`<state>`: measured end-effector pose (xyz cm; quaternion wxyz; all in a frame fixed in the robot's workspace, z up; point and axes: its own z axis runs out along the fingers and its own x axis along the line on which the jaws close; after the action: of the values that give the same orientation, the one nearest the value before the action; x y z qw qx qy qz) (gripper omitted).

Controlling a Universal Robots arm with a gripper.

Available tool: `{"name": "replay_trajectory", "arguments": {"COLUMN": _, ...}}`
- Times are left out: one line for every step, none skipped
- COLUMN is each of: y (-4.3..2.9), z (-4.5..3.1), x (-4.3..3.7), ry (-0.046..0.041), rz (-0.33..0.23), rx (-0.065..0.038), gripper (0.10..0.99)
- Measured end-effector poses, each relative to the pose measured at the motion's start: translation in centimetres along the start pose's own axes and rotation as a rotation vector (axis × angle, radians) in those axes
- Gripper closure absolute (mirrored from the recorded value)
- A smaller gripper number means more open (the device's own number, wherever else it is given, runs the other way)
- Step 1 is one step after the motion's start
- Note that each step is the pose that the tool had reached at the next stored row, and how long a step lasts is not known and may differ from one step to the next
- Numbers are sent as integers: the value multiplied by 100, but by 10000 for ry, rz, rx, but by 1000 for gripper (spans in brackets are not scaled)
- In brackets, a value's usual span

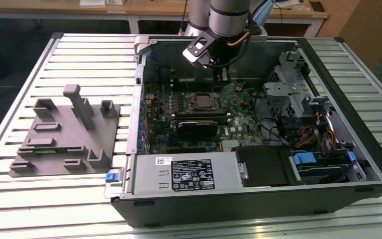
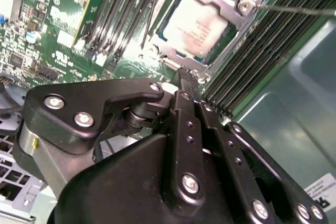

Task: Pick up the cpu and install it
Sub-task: 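Close the cpu cover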

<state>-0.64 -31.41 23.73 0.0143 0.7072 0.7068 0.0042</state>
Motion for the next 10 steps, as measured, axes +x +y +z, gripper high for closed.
{"name": "replay_trajectory", "arguments": {"y": -7, "z": 3, "x": -18, "ry": 1, "rz": -2, "rx": 0, "gripper": 980}}
{"name": "replay_trajectory", "arguments": {"y": -11, "z": 5, "x": -33, "ry": 1, "rz": -1, "rx": 0, "gripper": 980}}
{"name": "replay_trajectory", "arguments": {"y": -14, "z": 7, "x": -41, "ry": 2, "rz": -1, "rx": -1, "gripper": 980}}
{"name": "replay_trajectory", "arguments": {"y": -15, "z": 9, "x": -42, "ry": 2, "rz": 0, "rx": -1, "gripper": 980}}
{"name": "replay_trajectory", "arguments": {"y": -15, "z": 10, "x": -43, "ry": 1, "rz": 1, "rx": -1, "gripper": 980}}
{"name": "replay_trajectory", "arguments": {"y": -15, "z": 9, "x": -43, "ry": 0, "rz": 1, "rx": 0, "gripper": 980}}
{"name": "replay_trajectory", "arguments": {"y": -14, "z": 9, "x": -43, "ry": 0, "rz": 0, "rx": 0, "gripper": 980}}
{"name": "replay_trajectory", "arguments": {"y": -14, "z": 9, "x": -43, "ry": 0, "rz": -1, "rx": 0, "gripper": 980}}
{"name": "replay_trajectory", "arguments": {"y": -15, "z": 10, "x": -44, "ry": 1, "rz": 0, "rx": 0, "gripper": 980}}
{"name": "replay_trajectory", "arguments": {"y": -15, "z": 11, "x": -45, "ry": 1, "rz": -1, "rx": -1, "gripper": 980}}
